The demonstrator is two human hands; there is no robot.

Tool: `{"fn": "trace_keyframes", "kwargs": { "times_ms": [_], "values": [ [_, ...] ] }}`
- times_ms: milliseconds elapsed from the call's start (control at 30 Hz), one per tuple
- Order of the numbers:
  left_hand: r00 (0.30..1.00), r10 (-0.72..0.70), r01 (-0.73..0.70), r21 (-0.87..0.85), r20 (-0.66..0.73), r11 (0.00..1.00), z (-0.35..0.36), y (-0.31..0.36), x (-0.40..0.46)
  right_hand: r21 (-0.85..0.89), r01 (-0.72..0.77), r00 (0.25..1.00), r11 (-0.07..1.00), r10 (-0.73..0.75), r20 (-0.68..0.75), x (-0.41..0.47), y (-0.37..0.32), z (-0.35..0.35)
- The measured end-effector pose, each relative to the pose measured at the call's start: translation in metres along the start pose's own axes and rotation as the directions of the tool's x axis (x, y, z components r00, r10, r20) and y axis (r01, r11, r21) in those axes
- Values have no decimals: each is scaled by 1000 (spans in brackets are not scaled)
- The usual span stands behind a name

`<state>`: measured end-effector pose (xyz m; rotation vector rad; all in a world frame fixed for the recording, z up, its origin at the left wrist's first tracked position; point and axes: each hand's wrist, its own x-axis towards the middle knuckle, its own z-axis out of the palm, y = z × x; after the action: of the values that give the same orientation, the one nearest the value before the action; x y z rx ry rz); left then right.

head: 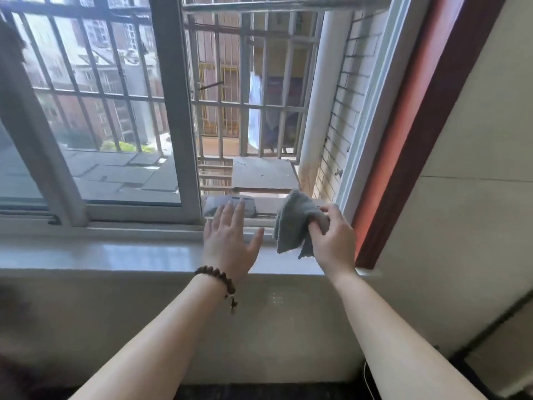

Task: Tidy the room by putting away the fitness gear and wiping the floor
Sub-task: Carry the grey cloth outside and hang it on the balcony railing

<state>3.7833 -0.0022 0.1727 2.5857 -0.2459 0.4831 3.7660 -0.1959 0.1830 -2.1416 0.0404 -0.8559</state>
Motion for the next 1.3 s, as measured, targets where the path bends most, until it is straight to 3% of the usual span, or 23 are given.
{"fn": "trace_keyframes", "kwargs": {
  "times_ms": [300, 633, 767, 900, 1000, 1167, 1300],
  "values": [
    [995, 92, -94, -38, -48, 995, 26, -12, 142, -5, 53, 998, 999, -53, -23, 116, 29, 57],
    [958, 283, -286, -61, -43, 956, 46, -35, 300, -63, 48, 980, 997, -59, -188, 234, 19, 116],
    [938, 343, -345, -217, -51, 913, 46, -32, 342, -48, 36, 978, 998, -45, -205, 266, 17, 130],
    [923, 359, -198, -632, 136, 749, 45, -19, 367, -5, 17, 976, 1000, -18, -217, 287, 15, 135],
    [888, 393, -39, -813, 238, 581, 42, -13, 379, 95, -34, 974, 995, 54, -219, 302, 13, 135],
    [902, 306, 171, -904, 303, 392, 35, -4, 392, 209, -124, 970, 970, 163, -182, 320, 15, 127],
    [880, 283, 325, -918, 382, 228, 18, 9, 408, 51, -192, 975, 980, 196, -101, 334, 20, 126]
  ]
}}
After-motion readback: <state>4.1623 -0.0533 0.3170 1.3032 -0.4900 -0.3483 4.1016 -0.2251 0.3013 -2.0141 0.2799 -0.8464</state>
